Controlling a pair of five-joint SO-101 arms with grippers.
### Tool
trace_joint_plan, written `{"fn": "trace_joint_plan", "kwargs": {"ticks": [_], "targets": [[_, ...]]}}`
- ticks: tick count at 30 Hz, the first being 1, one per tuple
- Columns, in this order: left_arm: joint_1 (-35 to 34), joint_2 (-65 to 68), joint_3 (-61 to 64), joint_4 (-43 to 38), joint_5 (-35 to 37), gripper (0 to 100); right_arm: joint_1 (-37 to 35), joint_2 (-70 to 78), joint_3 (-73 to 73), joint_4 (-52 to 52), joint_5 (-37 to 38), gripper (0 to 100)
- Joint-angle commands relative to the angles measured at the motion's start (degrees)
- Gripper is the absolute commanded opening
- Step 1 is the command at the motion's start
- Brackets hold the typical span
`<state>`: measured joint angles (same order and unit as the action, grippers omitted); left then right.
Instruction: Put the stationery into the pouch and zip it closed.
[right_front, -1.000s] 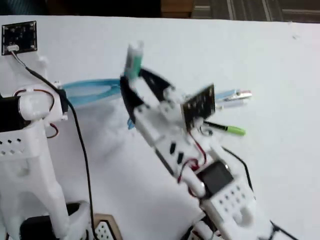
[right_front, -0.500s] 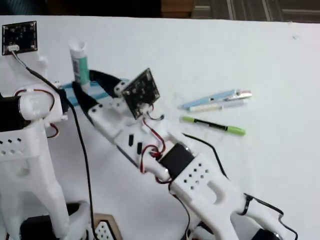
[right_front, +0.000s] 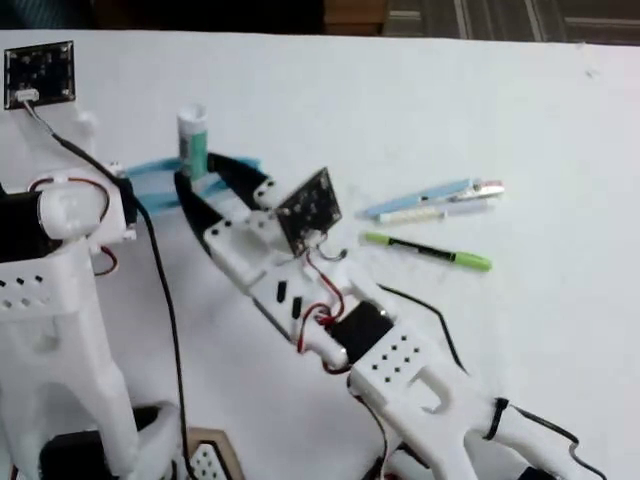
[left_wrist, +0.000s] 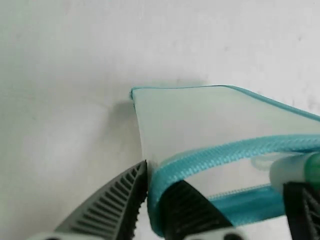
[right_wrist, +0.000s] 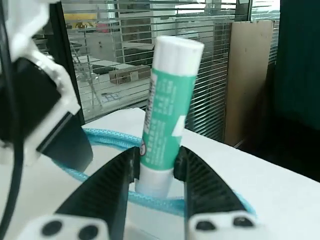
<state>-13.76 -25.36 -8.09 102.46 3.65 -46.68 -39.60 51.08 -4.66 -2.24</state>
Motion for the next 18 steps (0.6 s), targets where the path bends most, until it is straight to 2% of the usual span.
{"fn": "trace_joint_plan", "kwargs": {"ticks": [1, 9, 13, 18], "targets": [[-0.3, -1.5, -0.7, -1.1, -0.2, 2, 2.0, 2.3, -3.0, -2.9, 0.6, 1.6], [-0.4, -1.5, -0.7, -1.1, -0.2, 2, 1.4, 10.7, -6.2, -4.7, 0.6, 1.9], [-0.3, -1.5, -0.7, -1.1, -0.2, 2, 1.3, 10.7, -6.1, -4.7, 1.0, 11.6], [-0.3, -1.5, -0.7, -1.1, -0.2, 2, -0.3, 11.0, -5.9, -4.4, 7.5, 13.0]]}}
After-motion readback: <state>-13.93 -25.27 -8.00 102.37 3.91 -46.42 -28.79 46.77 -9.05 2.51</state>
